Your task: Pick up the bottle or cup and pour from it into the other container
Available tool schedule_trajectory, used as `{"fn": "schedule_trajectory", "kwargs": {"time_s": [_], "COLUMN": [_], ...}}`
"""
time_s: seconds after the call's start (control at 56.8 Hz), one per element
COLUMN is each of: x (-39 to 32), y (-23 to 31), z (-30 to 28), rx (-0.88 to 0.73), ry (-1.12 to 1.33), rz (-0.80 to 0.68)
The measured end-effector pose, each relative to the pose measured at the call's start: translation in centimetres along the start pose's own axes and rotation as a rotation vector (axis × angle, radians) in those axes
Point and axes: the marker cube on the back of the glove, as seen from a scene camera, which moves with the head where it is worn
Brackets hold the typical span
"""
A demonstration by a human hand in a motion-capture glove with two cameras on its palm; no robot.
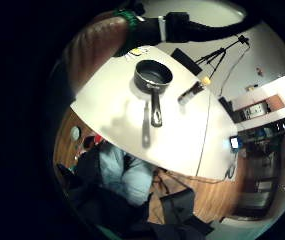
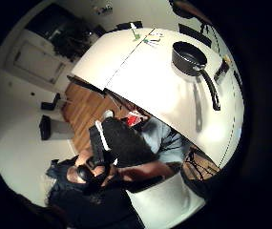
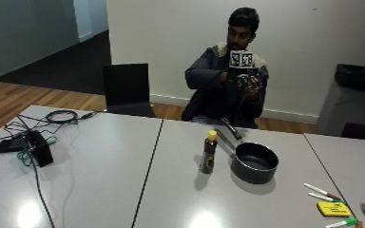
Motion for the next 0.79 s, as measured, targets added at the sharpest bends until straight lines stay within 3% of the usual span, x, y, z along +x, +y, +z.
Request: {"fn": "schedule_trajectory", "kwargs": {"time_s": [0.704, 0.792], "x": [10.7, 12.6], "y": [3.3, 3.8], "z": [0.8, 1.1], "rx": [0.004, 0.014], "ry": [0.127, 0.147], "rz": [0.17, 0.332]}}
